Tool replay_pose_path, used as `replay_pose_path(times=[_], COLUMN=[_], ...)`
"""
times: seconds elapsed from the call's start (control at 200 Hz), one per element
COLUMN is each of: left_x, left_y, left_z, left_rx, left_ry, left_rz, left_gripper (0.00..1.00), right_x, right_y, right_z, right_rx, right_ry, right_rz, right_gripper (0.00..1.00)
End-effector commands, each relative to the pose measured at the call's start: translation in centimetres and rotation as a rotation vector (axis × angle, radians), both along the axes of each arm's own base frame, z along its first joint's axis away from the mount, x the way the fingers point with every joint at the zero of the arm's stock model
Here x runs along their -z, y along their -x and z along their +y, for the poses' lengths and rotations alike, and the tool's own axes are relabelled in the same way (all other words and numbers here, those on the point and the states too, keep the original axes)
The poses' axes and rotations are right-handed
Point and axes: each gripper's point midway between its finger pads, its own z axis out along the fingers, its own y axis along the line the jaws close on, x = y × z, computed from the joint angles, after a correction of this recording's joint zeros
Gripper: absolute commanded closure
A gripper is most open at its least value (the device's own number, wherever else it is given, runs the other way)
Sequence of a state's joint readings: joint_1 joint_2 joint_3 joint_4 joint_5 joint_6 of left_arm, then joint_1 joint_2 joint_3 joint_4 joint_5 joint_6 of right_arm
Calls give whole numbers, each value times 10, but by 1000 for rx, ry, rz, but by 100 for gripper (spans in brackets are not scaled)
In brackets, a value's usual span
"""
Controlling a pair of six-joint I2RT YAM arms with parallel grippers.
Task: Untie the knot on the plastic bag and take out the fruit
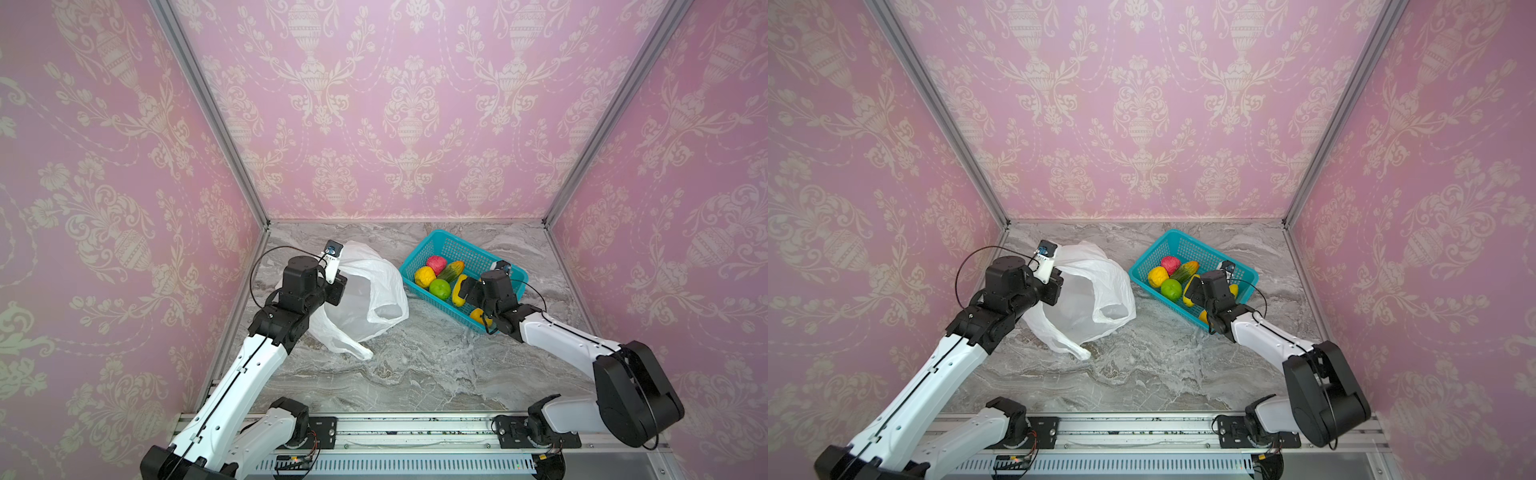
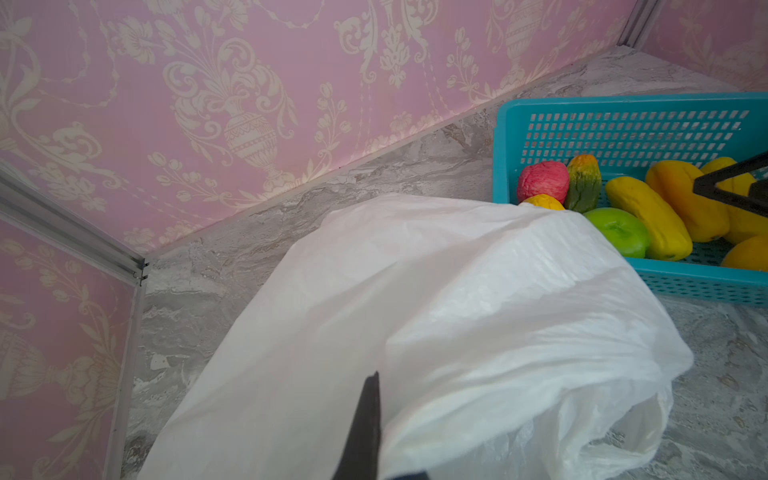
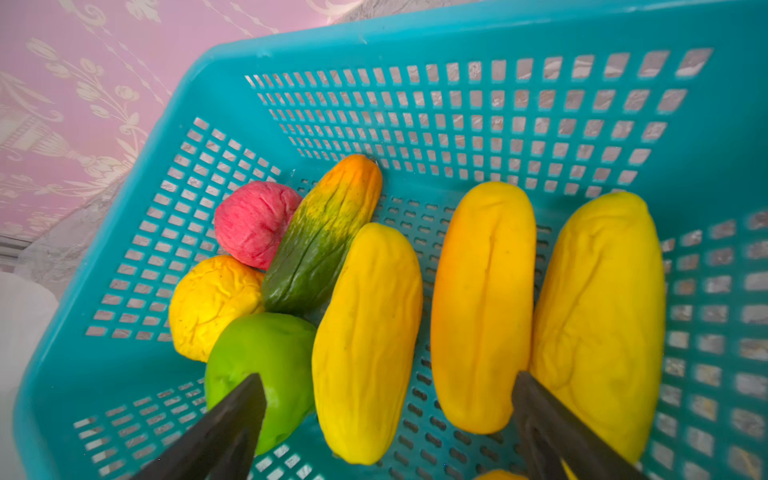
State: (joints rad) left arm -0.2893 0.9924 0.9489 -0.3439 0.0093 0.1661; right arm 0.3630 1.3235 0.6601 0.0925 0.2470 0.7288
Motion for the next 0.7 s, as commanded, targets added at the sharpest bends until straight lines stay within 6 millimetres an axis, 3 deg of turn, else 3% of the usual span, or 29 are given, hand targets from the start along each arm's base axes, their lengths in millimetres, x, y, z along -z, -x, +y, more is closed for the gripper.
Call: replay_pose_path(times=[0.0, 0.215, 0.56, 0.695], left_x=[-43, -82, -87, -83], left_y=[-21, -58, -133, -153], left_z=[18, 24, 42, 35], left_rx=[-89, -152, -234, -214], left_ry=[33, -1, -174, -151], left_rz=[-116, -237, -270, -263], left_gripper=[100, 100, 100, 100], right_x=[-15, -31, -45, -46], right_y=[11, 23, 30, 30], right_z=[-5, -11, -9, -11], right_rx=[-6, -10, -35, -31], right_ry=[5, -3, -30, -27], right_rz=[-59, -127, -211, -225], right_gripper=[1, 0, 0, 0])
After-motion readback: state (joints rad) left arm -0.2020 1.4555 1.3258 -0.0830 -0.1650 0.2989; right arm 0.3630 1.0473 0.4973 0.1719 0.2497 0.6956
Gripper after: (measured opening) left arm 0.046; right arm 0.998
